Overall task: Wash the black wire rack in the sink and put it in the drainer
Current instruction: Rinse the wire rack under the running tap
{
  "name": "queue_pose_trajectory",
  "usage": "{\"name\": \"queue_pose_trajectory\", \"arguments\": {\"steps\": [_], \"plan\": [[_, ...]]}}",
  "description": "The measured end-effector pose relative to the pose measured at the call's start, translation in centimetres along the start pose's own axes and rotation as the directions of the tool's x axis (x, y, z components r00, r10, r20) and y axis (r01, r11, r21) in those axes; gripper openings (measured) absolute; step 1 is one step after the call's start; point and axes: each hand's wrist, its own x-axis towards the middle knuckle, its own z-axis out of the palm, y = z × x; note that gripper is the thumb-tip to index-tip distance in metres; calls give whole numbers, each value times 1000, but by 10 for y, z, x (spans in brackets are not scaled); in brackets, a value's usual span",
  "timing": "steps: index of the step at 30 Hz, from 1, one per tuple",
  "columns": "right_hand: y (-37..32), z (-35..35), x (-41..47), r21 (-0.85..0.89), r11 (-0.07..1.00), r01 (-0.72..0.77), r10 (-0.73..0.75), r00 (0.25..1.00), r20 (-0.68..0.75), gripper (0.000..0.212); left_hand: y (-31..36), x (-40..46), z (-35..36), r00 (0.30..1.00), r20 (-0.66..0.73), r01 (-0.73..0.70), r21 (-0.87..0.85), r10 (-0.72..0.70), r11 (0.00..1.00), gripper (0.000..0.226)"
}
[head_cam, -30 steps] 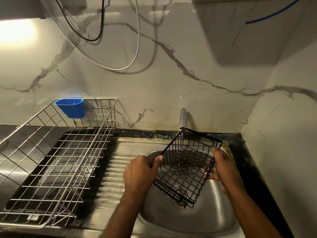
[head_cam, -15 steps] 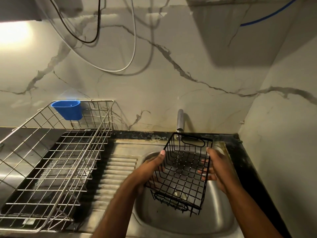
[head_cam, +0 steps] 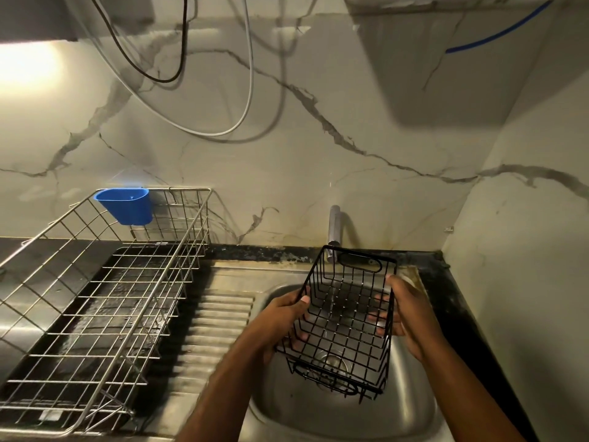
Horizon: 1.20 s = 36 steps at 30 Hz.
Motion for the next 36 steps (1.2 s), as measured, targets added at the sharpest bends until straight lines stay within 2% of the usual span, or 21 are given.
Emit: {"name": "queue_pose_trajectory", "arguments": {"steps": [17, 22, 28, 31, 34, 36], "plan": [[5, -4, 8, 19, 1000, -20, 20, 1000, 19, 35, -1, -4, 13, 989, -79, -118, 101, 126, 988, 34], [1, -2, 4, 23, 1000, -14, 13, 1000, 19, 34, -1, -6, 16, 988, -95, -112, 112, 123, 987, 36], [7, 2, -1, -38, 999, -8, 9, 1000, 19, 66, -5, -7, 18, 979, -142, -128, 139, 148, 982, 34], [12, 6, -2, -90, 995, 33, -28, 998, 54, 60, -9, -5, 19, 974, -168, -131, 139, 153, 982, 36], [15, 8, 1, -80, 995, 52, -47, 997, 65, 68, -11, -6, 19, 972, -177, -135, 124, 156, 983, 35], [14, 9, 1, -76, 995, 58, -52, 995, 80, 67, -12, -6, 19, 970, -186, -136, 119, 156, 984, 34]]}}
